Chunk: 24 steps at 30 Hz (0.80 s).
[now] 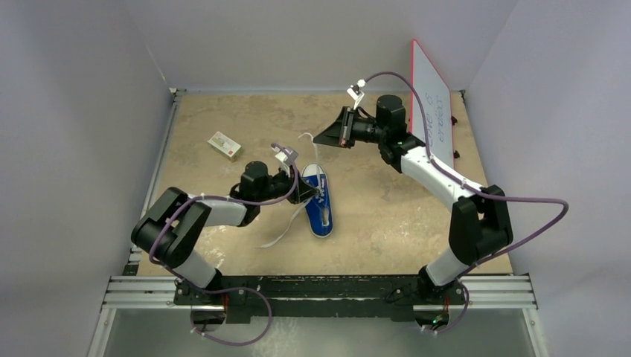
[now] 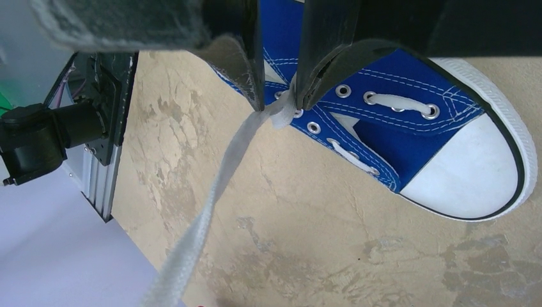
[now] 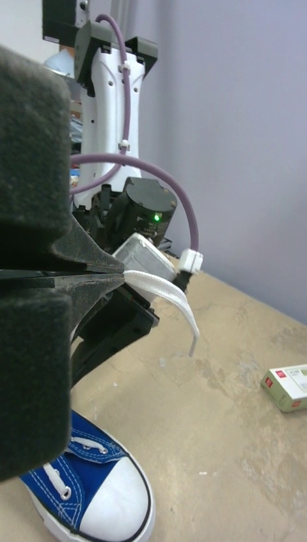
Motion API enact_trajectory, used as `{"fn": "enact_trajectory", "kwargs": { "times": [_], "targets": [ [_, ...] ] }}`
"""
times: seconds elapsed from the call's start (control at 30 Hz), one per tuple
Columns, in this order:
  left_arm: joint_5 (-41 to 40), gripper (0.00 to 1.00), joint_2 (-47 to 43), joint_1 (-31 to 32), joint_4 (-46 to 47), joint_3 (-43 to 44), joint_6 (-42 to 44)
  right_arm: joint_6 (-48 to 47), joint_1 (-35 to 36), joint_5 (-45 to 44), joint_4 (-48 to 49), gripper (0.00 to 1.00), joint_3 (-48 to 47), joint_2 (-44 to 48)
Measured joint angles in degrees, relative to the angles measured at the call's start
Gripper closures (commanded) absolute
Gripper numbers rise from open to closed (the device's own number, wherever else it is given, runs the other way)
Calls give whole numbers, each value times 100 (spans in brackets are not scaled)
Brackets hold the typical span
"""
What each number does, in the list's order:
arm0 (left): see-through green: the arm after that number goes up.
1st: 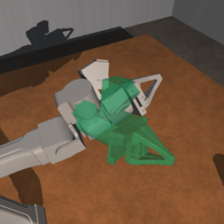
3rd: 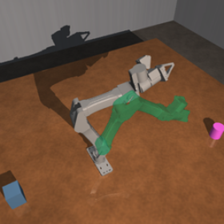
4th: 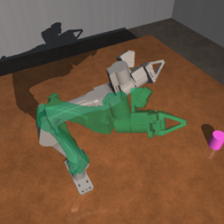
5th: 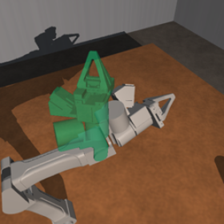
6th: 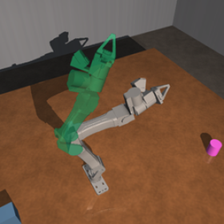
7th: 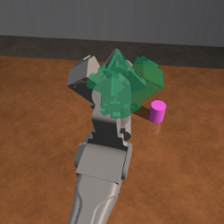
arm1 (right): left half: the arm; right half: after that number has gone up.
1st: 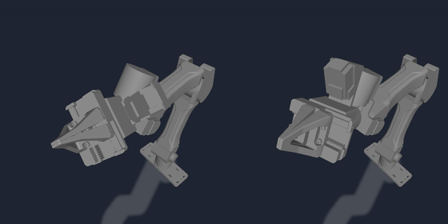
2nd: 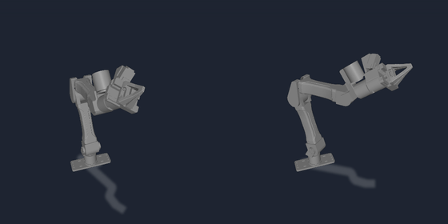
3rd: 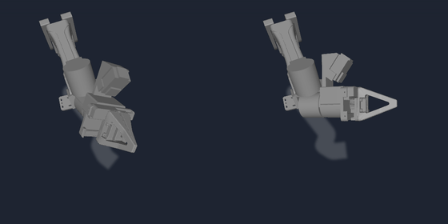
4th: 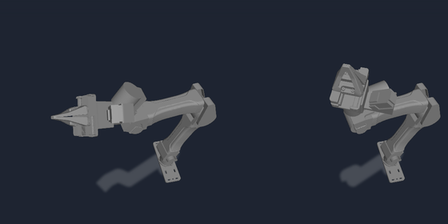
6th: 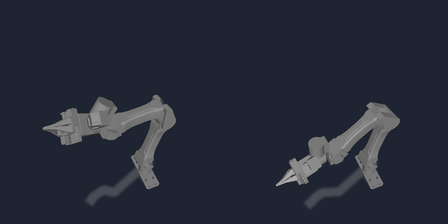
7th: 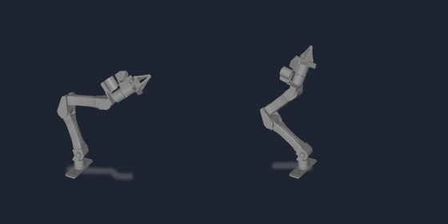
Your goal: Tie the shoes
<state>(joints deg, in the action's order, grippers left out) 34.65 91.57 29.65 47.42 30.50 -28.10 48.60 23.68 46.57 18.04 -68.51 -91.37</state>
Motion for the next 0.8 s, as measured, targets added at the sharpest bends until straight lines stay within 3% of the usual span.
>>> {"fn": "enact_trajectory", "kwargs": {
  "times": [0.3, 0.73, 0.8],
  "targets": [
    [4, 76, -295, 0, -35, -59, 17, -258, 28, -332, -553, 100, -286, -81],
    [9, 74, -20, 7, 326, -63, -146, 192, 337, -177, -4, 100, -337, -278],
    [9, 78, -17, 7, 415, -63, -184, 313, 363, -177, 92, 100, -337, -299]
  ]
}}
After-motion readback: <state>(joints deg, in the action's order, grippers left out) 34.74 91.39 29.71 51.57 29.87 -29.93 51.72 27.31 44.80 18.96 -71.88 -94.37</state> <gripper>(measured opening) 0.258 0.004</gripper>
